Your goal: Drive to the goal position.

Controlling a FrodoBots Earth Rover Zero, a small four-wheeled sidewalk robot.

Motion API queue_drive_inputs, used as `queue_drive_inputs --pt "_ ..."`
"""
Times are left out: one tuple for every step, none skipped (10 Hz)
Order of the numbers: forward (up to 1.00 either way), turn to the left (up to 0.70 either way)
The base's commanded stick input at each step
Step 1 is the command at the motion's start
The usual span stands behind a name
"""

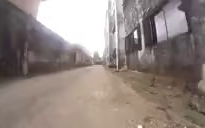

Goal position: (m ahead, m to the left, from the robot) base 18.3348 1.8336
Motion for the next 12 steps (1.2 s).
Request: queue_drive_inputs --pt "1.00 0.00" --pt "1.00 0.00" --pt "1.00 0.00" --pt "1.00 0.00" --pt "1.00 0.00" --pt "1.00 0.00" --pt "1.00 0.00" --pt "1.00 0.00" --pt "1.00 0.00" --pt "1.00 0.00" --pt "1.00 0.00" --pt "1.00 0.00"
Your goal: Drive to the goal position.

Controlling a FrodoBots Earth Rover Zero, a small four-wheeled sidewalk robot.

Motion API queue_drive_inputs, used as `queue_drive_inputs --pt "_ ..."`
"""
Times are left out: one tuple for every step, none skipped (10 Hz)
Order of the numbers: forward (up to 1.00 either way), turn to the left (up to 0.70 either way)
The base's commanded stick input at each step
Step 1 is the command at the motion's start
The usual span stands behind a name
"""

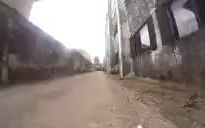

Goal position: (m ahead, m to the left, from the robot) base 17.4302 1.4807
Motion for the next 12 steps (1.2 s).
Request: queue_drive_inputs --pt "1.00 0.00" --pt "1.00 0.00" --pt "1.00 0.00" --pt "1.00 0.00" --pt "1.00 0.00" --pt "1.00 0.00" --pt "1.00 0.00" --pt "1.00 0.00" --pt "1.00 0.00" --pt "1.00 0.00" --pt "1.00 0.00" --pt "1.00 0.00"
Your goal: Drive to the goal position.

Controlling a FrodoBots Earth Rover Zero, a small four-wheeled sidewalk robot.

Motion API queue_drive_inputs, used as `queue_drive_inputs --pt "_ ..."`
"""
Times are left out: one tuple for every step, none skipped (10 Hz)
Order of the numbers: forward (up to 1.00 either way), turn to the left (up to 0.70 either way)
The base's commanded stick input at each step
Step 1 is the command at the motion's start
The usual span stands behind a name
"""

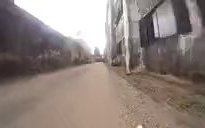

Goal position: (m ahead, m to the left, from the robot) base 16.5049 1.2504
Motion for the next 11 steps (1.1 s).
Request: queue_drive_inputs --pt "1.00 0.00" --pt "1.00 0.00" --pt "1.00 0.00" --pt "1.00 0.00" --pt "1.00 0.00" --pt "1.00 0.00" --pt "1.00 0.00" --pt "1.00 0.00" --pt "1.00 0.00" --pt "1.00 0.00" --pt "1.00 0.00"
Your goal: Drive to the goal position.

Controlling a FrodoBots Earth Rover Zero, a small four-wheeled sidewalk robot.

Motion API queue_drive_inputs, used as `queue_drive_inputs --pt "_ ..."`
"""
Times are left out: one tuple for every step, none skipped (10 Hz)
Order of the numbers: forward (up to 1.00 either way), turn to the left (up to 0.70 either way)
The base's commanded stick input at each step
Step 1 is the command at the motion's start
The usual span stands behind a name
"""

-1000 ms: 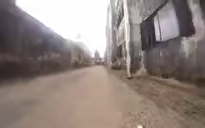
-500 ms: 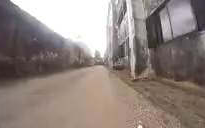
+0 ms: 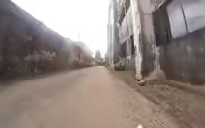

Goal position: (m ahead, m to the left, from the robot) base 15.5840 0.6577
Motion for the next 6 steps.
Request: queue_drive_inputs --pt "1.00 0.00" --pt "1.00 0.00" --pt "1.00 0.00" --pt "1.00 0.00" --pt "1.00 0.00" --pt "1.00 0.00"
